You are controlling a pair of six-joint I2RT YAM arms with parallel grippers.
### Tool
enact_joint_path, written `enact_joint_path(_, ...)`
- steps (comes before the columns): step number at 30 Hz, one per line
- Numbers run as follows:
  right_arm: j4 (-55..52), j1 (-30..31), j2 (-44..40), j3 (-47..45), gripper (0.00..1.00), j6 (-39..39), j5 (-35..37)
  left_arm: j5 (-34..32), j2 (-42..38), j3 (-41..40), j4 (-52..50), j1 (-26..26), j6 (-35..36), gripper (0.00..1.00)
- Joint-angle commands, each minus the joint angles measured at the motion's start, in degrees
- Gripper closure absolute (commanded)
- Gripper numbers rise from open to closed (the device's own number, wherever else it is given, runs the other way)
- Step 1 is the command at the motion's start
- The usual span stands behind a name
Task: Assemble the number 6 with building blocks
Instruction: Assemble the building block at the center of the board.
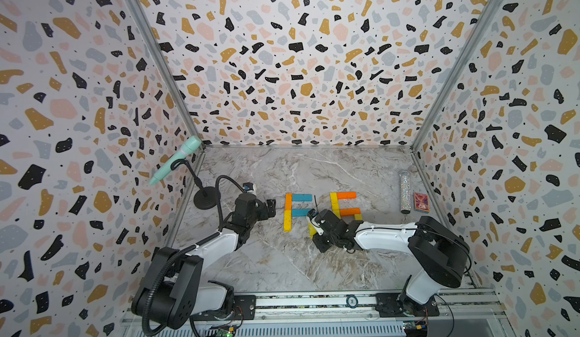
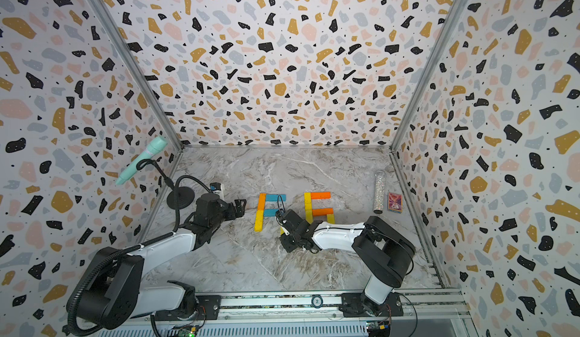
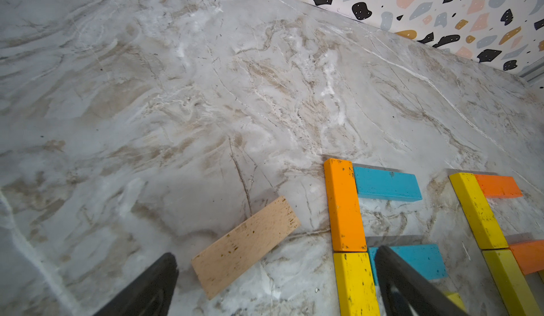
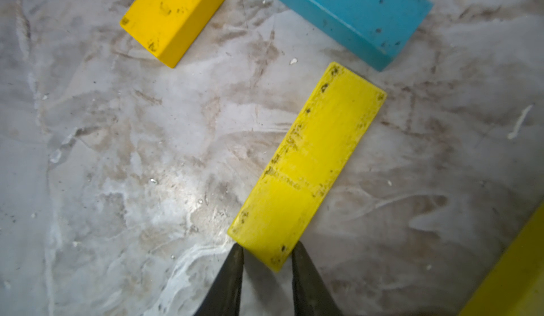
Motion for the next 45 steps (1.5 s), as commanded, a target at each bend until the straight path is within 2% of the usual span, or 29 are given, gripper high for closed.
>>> enact_joint_path(1,-1.6,0.2,-0.6,-0.7,0.7,-0.2,-0.1,-0.4,-0.5,1.3,1.0,0.1,0.7,0.0)
enact_joint_path(9,0.9,0.3,-1.9,-2.8,0.75,1.8,-0.9,-0.3,-0.8,0.9,1.3,0.1,0.7,0.01)
enact_joint_path(18,2.4,0.5,-3.1,-4.6,0.76,3.6,-0.9,0.6,1.3,1.2,2.0,0.1,0.5,0.0)
enact_joint_path(45,5.1,-1.1,0.9,-4.2,0.77,2.5,-1.9,0.1,-0.2,1.1,1.3,0.1,0.6,0.01)
